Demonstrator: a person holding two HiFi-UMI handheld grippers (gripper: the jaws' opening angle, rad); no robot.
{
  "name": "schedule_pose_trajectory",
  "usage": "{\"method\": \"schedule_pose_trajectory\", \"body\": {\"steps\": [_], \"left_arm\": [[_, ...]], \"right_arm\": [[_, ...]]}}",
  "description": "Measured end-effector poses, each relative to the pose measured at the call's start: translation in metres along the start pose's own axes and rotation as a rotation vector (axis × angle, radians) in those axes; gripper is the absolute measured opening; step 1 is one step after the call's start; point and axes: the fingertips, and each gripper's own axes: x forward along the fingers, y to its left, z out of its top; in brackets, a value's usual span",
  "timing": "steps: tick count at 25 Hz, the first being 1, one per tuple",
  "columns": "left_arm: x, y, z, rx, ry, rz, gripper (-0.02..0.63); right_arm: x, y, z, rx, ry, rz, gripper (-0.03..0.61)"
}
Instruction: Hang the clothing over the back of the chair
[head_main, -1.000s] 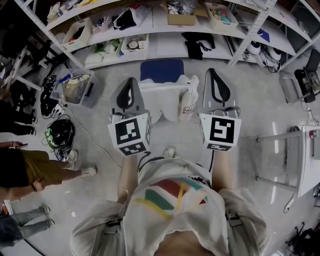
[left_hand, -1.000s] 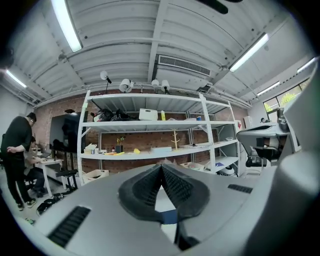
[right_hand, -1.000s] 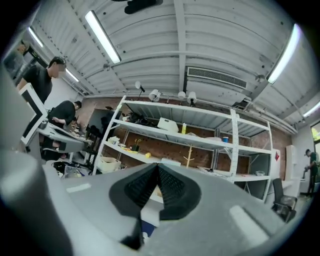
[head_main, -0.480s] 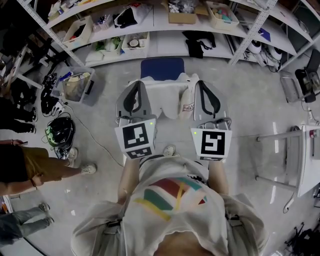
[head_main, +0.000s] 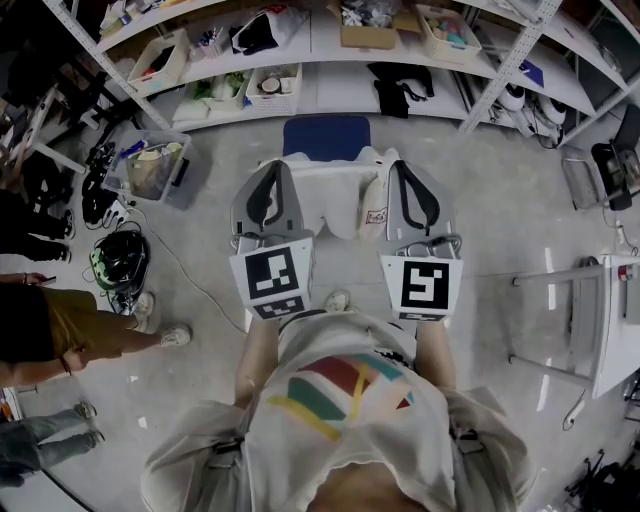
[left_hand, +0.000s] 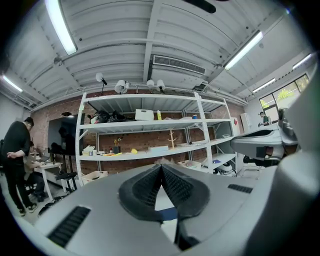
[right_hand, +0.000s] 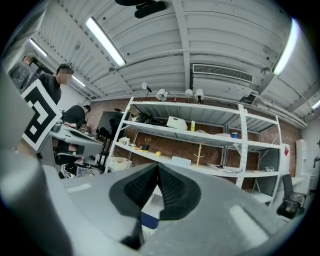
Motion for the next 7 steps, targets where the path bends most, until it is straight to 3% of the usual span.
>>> {"method": "schedule_pose_trajectory", "body": {"steps": [7], "left_arm": [[-0.0021,0.0002,-0.0004,-0.001,-0.003,-0.003,0.015]], "right_arm": [[0.0015,0.0036,-0.0054,-0.003,0.013,0.006,0.005]]}}
